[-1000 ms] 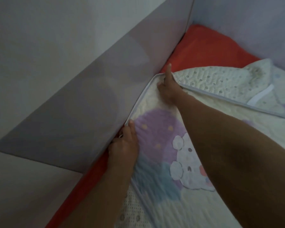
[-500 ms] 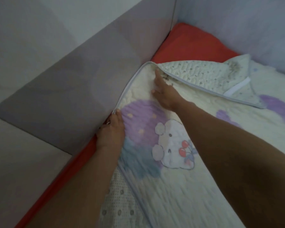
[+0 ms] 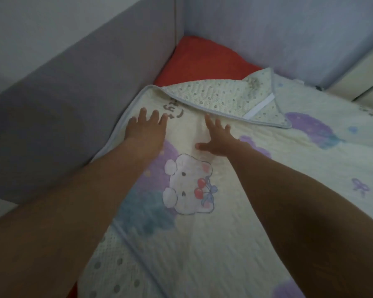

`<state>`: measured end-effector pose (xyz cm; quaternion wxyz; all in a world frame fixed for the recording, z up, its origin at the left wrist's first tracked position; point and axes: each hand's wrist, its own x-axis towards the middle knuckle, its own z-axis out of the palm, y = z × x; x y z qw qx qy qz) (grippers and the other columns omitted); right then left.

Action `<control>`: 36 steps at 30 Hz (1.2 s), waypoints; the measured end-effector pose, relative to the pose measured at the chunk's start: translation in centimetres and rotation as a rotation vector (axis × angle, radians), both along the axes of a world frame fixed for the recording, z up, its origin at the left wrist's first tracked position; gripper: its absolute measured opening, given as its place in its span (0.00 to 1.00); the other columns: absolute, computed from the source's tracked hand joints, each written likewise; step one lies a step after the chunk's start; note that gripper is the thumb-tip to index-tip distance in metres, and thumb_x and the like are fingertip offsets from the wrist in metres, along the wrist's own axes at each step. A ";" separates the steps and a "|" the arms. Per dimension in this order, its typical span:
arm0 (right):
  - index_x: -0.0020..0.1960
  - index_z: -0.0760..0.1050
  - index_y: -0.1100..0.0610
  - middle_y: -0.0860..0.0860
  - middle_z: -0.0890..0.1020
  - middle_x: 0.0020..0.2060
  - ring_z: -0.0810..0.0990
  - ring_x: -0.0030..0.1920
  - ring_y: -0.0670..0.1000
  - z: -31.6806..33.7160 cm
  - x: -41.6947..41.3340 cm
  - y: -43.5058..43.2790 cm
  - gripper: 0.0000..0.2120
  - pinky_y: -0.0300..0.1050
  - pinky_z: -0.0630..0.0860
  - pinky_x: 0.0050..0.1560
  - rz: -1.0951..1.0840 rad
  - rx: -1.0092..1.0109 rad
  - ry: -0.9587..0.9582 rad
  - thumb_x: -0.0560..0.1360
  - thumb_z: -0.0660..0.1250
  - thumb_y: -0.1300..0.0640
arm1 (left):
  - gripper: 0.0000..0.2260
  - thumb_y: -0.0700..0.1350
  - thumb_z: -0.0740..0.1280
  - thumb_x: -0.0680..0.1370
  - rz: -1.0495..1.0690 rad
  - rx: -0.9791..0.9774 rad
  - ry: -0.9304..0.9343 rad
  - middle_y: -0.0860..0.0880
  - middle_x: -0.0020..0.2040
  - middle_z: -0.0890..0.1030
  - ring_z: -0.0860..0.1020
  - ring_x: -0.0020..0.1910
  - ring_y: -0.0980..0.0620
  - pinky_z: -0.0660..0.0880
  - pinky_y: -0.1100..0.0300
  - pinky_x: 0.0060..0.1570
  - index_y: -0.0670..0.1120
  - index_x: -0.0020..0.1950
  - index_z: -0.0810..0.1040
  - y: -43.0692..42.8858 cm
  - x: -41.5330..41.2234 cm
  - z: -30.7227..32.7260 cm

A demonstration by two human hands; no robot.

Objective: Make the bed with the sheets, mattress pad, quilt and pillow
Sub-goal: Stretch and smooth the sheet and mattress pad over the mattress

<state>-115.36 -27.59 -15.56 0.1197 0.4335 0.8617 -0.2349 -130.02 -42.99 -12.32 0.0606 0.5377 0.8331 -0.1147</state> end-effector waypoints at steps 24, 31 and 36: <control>0.75 0.36 0.39 0.47 0.41 0.77 0.41 0.76 0.64 -3.3 -2.5 6.1 0.68 0.88 0.47 0.53 -0.052 -0.132 -0.344 0.50 0.80 0.36 | 0.46 0.43 0.68 0.75 0.146 -0.395 -0.320 0.43 0.72 0.25 0.50 0.71 0.24 0.58 0.28 0.64 0.57 0.75 0.32 9.6 -4.7 -5.6; 0.75 0.34 0.40 0.49 0.41 0.77 0.40 0.75 0.64 -3.5 -2.7 6.1 0.68 0.88 0.42 0.51 -0.032 -0.156 -0.381 0.52 0.78 0.34 | 0.43 0.44 0.65 0.77 0.176 -0.372 -0.288 0.46 0.74 0.27 0.47 0.70 0.22 0.60 0.29 0.64 0.58 0.75 0.34 9.2 -4.3 -5.8; 0.76 0.39 0.41 0.50 0.44 0.77 0.43 0.76 0.64 -2.7 -1.8 6.8 0.64 0.86 0.44 0.54 0.018 -0.189 -0.289 0.53 0.76 0.32 | 0.26 0.69 0.40 0.74 0.229 -0.326 -0.300 0.50 0.77 0.37 0.46 0.73 0.30 0.53 0.29 0.67 0.70 0.72 0.46 9.6 -3.8 -4.9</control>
